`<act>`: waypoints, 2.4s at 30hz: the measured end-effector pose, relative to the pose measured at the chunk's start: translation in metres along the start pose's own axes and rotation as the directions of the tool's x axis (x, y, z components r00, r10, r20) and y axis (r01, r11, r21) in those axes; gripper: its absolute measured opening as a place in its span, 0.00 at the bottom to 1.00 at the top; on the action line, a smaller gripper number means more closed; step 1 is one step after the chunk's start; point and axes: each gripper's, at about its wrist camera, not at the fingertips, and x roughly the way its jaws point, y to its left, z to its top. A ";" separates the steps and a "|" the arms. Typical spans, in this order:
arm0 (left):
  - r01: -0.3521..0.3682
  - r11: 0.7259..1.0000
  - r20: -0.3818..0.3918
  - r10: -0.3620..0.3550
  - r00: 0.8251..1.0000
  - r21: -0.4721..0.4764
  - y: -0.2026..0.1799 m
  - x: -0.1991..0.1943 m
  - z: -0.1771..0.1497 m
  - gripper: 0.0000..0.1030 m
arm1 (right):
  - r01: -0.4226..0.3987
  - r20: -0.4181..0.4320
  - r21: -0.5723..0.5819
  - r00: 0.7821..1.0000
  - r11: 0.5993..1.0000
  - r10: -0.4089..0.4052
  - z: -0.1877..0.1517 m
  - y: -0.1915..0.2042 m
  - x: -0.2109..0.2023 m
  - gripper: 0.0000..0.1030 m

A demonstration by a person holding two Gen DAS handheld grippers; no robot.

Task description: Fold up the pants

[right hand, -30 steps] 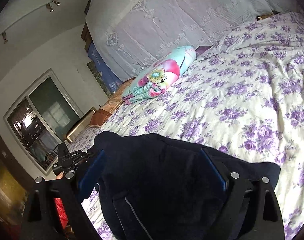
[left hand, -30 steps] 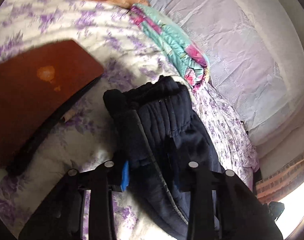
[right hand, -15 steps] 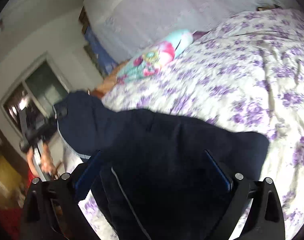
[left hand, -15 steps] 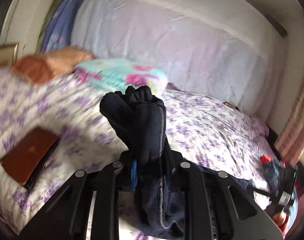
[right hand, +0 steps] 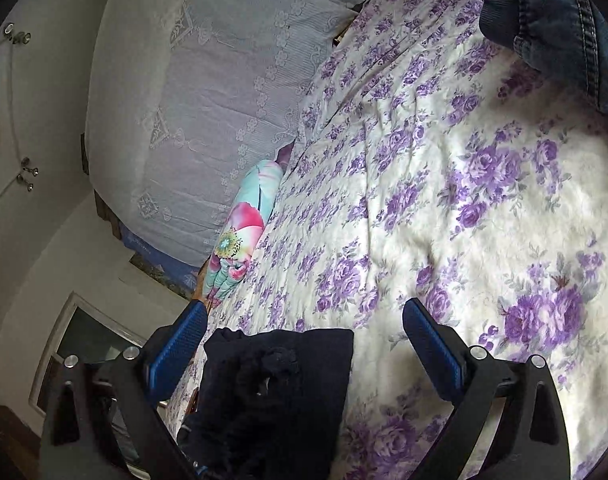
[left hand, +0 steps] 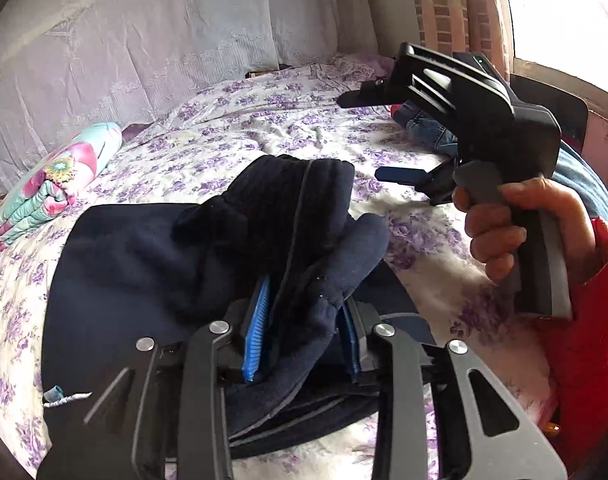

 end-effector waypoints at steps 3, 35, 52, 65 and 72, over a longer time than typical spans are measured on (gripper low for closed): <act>0.110 0.986 0.073 -0.101 0.992 -0.126 0.029 -0.033 0.003 0.88 | -0.009 -0.016 -0.036 1.000 0.999 0.009 -0.004 0.011 0.005 0.96; -0.080 0.988 -0.052 0.074 0.996 -0.131 0.034 -0.001 -0.024 0.95 | 0.154 -0.036 -0.463 0.981 0.873 -0.193 -0.070 0.086 0.026 0.60; -0.084 0.988 -0.062 0.077 0.995 -0.131 0.035 0.001 -0.022 0.95 | 0.083 -0.057 -0.631 0.987 0.772 -0.153 -0.065 0.111 0.056 0.43; -0.099 0.987 -0.068 0.091 0.994 -0.128 0.036 0.002 -0.025 0.96 | 0.125 -0.005 -0.610 0.987 0.782 -0.161 -0.082 0.100 0.026 0.86; -0.105 0.987 -0.069 0.097 0.993 -0.125 0.037 0.002 -0.025 0.96 | 0.219 -0.181 -0.467 0.925 0.857 -0.335 -0.070 0.058 0.054 0.96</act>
